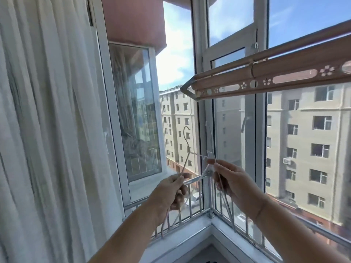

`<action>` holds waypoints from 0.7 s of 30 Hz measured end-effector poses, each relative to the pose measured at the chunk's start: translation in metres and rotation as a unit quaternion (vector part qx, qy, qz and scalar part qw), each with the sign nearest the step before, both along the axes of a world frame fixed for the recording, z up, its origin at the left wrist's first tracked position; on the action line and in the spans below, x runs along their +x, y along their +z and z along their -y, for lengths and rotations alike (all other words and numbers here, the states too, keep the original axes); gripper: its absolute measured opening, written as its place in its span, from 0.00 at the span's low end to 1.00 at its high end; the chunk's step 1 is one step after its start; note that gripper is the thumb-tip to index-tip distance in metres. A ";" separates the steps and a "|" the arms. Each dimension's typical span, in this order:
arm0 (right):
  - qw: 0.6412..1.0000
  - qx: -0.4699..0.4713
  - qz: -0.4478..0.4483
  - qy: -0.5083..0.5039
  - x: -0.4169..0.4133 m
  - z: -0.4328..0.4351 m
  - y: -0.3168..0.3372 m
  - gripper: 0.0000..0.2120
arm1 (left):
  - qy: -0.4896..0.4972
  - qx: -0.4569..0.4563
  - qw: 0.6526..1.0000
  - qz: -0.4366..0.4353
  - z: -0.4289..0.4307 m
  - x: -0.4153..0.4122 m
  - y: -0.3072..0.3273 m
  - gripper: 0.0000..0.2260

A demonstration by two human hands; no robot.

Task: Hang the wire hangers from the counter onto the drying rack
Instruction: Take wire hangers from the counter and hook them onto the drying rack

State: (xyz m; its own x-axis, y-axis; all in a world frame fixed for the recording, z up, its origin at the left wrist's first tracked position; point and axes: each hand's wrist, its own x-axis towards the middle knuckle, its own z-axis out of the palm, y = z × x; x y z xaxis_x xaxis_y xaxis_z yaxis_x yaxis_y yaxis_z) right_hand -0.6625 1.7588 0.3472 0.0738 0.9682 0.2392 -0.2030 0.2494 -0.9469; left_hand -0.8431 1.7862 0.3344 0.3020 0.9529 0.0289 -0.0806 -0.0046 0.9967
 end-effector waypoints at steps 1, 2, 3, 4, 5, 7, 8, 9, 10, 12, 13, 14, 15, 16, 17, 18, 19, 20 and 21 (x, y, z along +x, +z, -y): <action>1.000 0.001 0.003 -0.006 0.003 -0.017 0.006 0.11 | -0.004 0.015 1.000 -0.019 -0.016 0.002 0.004 0.10; 1.000 0.002 0.002 -0.012 0.006 -0.033 0.012 0.10 | -0.007 0.027 0.999 -0.030 -0.034 0.004 0.009 0.10; 1.000 0.002 -0.001 -0.020 0.010 -0.050 0.017 0.10 | -0.005 0.035 0.999 -0.034 -0.052 0.008 0.015 0.09; 1.000 0.003 0.000 -0.029 0.014 -0.067 0.023 0.10 | 0.005 0.039 0.999 -0.035 -0.071 0.012 0.020 0.09; 0.999 0.004 0.006 -0.038 0.018 -0.083 0.029 0.10 | 0.019 0.043 0.998 -0.037 -0.088 0.016 0.026 0.09; 0.998 0.013 0.014 -0.057 0.025 -0.115 0.041 0.10 | 0.034 0.047 0.998 -0.028 -0.120 0.024 0.040 0.09; 0.997 0.018 0.016 -0.068 0.028 -0.130 0.047 0.10 | 0.035 0.046 0.998 -0.017 -0.135 0.028 0.046 0.10; 0.997 0.023 0.020 -0.077 0.030 -0.144 0.053 0.10 | 0.034 0.047 0.998 -0.009 -0.149 0.031 0.052 0.10; 0.996 0.028 0.025 -0.084 0.032 -0.156 0.058 0.10 | 0.032 0.055 0.998 -0.009 -0.162 0.035 0.056 0.10; 0.994 0.037 0.031 -0.093 0.034 -0.178 0.070 0.10 | 0.025 0.086 0.996 -0.023 -0.184 0.042 0.065 0.10; 0.994 0.043 0.034 -0.100 0.034 -0.189 0.075 0.10 | 0.022 0.102 0.994 -0.033 -0.195 0.045 0.069 0.10; 0.992 0.049 0.038 -0.107 0.035 -0.198 0.080 0.10 | 0.021 0.116 0.992 -0.040 -0.206 0.048 0.072 0.10; 0.991 0.054 0.044 -0.113 0.035 -0.206 0.084 0.11 | 0.022 0.128 0.991 -0.045 -0.216 0.049 0.076 0.10; 0.990 0.057 0.050 -0.118 0.035 -0.214 0.088 0.11 | 0.023 0.138 0.989 -0.046 -0.226 0.050 0.078 0.10; 0.989 0.059 0.053 -0.122 0.035 -0.221 0.091 0.11 | 0.023 0.145 0.988 -0.047 -0.236 0.051 0.081 0.10; 0.989 0.060 0.054 -0.127 0.034 -0.228 0.095 0.11 | 0.021 0.150 0.987 -0.048 -0.246 0.051 0.084 0.10; 0.988 0.062 0.056 -0.132 0.034 -0.235 0.098 0.11 | 0.016 0.152 0.987 -0.047 -0.256 0.051 0.087 0.10; 0.987 0.062 0.058 -0.138 0.033 -0.242 0.100 0.11 | 0.011 0.153 0.987 -0.043 -0.266 0.051 0.090 0.10; 0.986 0.060 0.059 -0.145 0.032 -0.249 0.102 0.11 | 0.007 0.154 0.987 -0.040 -0.274 0.051 0.093 0.10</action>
